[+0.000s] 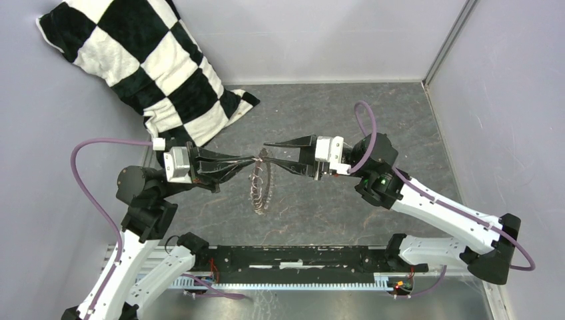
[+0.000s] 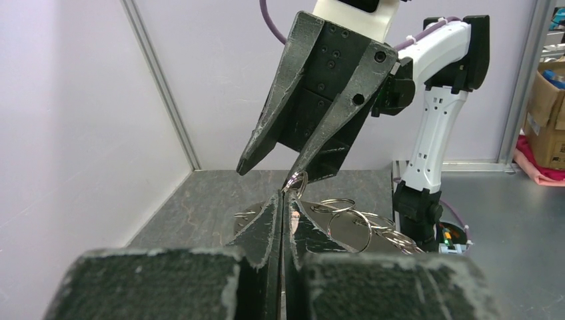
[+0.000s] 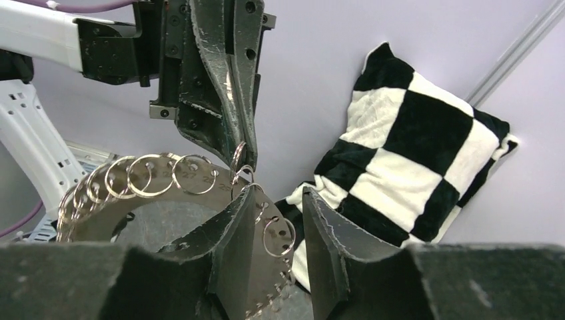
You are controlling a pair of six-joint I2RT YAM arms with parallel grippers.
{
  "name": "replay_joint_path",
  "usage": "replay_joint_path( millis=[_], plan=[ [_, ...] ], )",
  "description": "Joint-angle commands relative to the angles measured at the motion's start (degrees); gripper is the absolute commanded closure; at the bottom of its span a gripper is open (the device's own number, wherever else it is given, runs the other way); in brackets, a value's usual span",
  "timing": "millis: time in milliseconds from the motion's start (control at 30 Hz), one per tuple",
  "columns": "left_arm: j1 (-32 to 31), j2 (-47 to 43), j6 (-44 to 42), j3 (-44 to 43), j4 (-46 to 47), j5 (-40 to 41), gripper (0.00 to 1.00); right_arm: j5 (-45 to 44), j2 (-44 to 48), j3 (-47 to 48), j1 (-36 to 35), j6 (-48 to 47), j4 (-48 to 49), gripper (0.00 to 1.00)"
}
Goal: Put the keys on the keyring
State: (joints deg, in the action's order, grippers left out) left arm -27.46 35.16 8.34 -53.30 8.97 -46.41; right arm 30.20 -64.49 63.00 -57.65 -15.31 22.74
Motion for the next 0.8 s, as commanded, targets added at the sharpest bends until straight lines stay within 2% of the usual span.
replay_joint_path(
  millis=[0,167,300,367,533,767],
  plan=[
    [0.0,0.4,2.6,-1.3,3.2,1.2,0.98,4.1,2.0,-0.8,-0.2,-0.1,1.2,0.61],
    [0.0,0.5,2.7,-1.2,3.1,1.0,0.98,4.6,3.5,-1.4,0.6,-1.7,-1.6,0.57],
    [0.0,0.7,2.7,-1.4,3.1,0.8,0.98,7.2,4.2,-2.0,1.1,-2.7,-4.6,0.38],
    [0.0,0.8,2.7,-1.5,3.1,0.5,0.98,8.1,3.8,-2.1,1.1,-1.3,-3.8,0.35],
    [0.0,1.3,2.6,-1.8,3.1,-1.0,0.98,5.0,2.4,-2.5,1.1,3.8,2.3,0.38],
    [0.0,1.2,1.2,-1.8,3.1,-7.0,0.98,-7.0,2.7,-3.0,1.3,4.1,2.8,0.57]
  ],
)
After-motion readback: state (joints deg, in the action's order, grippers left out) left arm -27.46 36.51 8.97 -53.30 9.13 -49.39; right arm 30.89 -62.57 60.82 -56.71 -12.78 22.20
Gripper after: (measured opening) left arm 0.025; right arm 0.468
